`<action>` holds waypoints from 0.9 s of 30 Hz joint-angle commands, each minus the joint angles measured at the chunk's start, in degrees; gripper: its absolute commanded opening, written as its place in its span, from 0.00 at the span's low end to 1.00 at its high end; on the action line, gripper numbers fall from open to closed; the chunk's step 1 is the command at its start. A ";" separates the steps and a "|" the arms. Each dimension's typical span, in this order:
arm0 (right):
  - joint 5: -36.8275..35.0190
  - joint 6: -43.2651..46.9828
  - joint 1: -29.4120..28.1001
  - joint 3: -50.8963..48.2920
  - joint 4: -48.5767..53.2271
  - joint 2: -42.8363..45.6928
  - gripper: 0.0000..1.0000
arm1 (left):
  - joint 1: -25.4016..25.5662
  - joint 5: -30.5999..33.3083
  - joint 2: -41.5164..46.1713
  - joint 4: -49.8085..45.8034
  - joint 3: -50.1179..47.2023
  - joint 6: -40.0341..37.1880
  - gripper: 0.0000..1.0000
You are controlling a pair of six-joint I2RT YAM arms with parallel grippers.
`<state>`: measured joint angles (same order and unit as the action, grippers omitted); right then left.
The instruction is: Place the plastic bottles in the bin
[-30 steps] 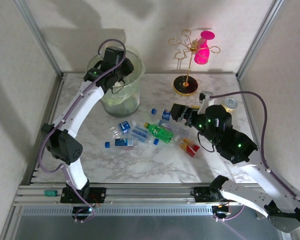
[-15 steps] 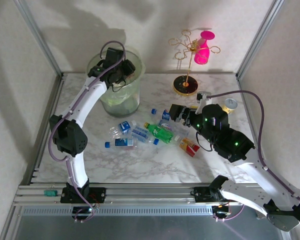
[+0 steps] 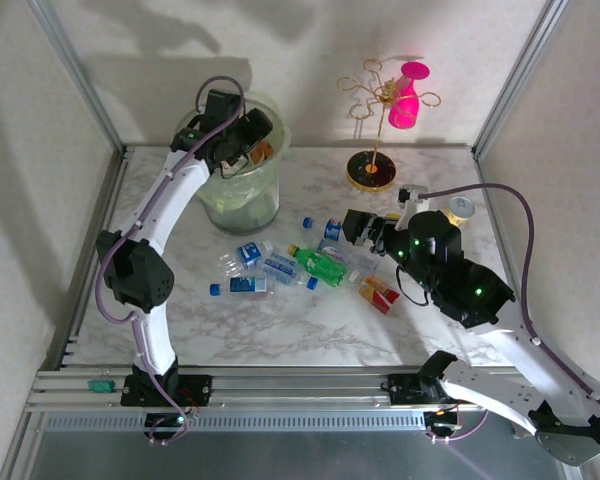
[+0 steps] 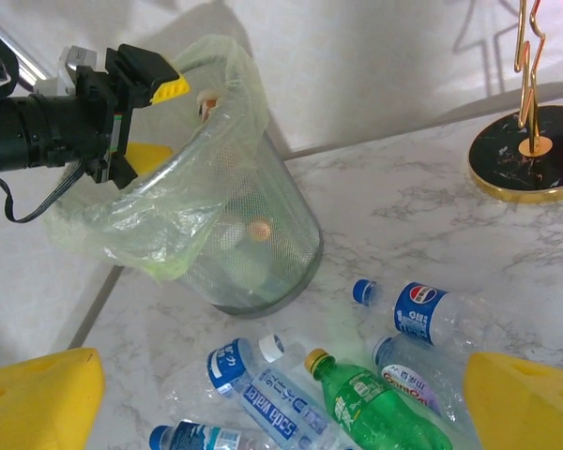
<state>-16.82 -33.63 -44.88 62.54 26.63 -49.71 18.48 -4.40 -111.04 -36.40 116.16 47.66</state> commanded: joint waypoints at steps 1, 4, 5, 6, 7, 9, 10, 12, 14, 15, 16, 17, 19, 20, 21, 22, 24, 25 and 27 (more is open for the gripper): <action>-1.40 0.80 -0.20 -0.06 1.19 0.44 0.99 | -0.36 4.36 5.88 -1.89 0.79 -1.85 0.87; -1.31 0.83 -0.20 -0.47 2.14 -0.41 0.99 | -0.36 7.61 11.38 -0.70 -3.08 -2.45 0.89; -0.78 0.97 -0.19 -0.62 2.53 -0.96 0.99 | -0.21 7.17 13.93 0.71 -5.83 -3.36 0.89; 0.09 1.19 -0.19 -0.75 2.76 -1.74 0.99 | 0.11 6.54 16.55 2.63 -8.60 -4.63 0.89; 0.70 1.42 -0.20 -0.69 3.24 -2.64 0.99 | 0.51 5.99 19.17 4.40 -11.18 -5.84 0.89; 1.01 1.28 -0.18 -1.07 4.60 -4.68 0.99 | 2.38 6.57 25.18 8.41 -17.36 -8.08 0.88; 1.45 1.55 -0.20 -1.42 4.97 -5.64 0.99 | 3.51 6.93 28.03 9.94 -20.21 -9.28 0.88; 1.58 2.04 -0.20 -2.21 5.92 -7.79 0.98 | 6.04 5.28 34.19 13.99 -27.19 -12.52 0.88; 1.87 2.47 0.18 -2.95 6.63 -10.12 0.98 | 7.86 2.56 38.77 16.55 -32.45 -14.76 0.88; 2.36 2.68 0.40 -3.17 6.96 -11.41 0.98 | 8.50 1.11 40.52 16.82 -34.70 -15.64 0.88; 2.73 2.89 0.46 -3.34 7.10 -12.39 0.98 | 8.84 -0.25 41.66 16.57 -36.07 -16.36 0.88; 3.27 3.38 0.50 -3.52 7.00 -13.50 0.98 | 8.92 -1.74 42.70 15.71 -37.48 -17.03 0.88; 3.87 4.30 0.52 -3.74 7.44 -15.52 0.97 | 8.99 -4.24 44.47 14.35 -40.03 -18.08 0.88; 3.81 4.88 0.56 -3.79 7.92 -16.97 0.97 | 9.03 -5.52 45.37 13.92 -41.52 -18.61 0.87; 3.52 5.32 0.66 -3.95 8.41 -18.20 0.98 | 9.03 -6.93 46.23 13.49 -42.93 -19.03 0.87; 3.25 5.77 0.97 -4.46 8.68 -19.61 0.98 | 9.13 -7.42 46.92 13.26 -44.07 -19.09 0.87; 3.20 6.15 3.34 -5.07 9.61 -21.93 0.99 | 9.28 -7.81 48.29 13.37 -46.46 -18.53 0.87; 3.69 6.29 4.54 -5.71 9.52 -22.65 0.99 | 9.34 -7.73 49.04 13.65 -47.58 -18.09 0.87; 5.46 5.58 7.54 -7.52 8.38 -22.97 0.99 | 9.38 -7.48 49.92 13.52 -48.77 -18.32 0.87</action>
<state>-12.60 -28.88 -40.27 57.08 33.91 -72.36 27.44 -9.80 -63.68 -23.20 68.40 30.98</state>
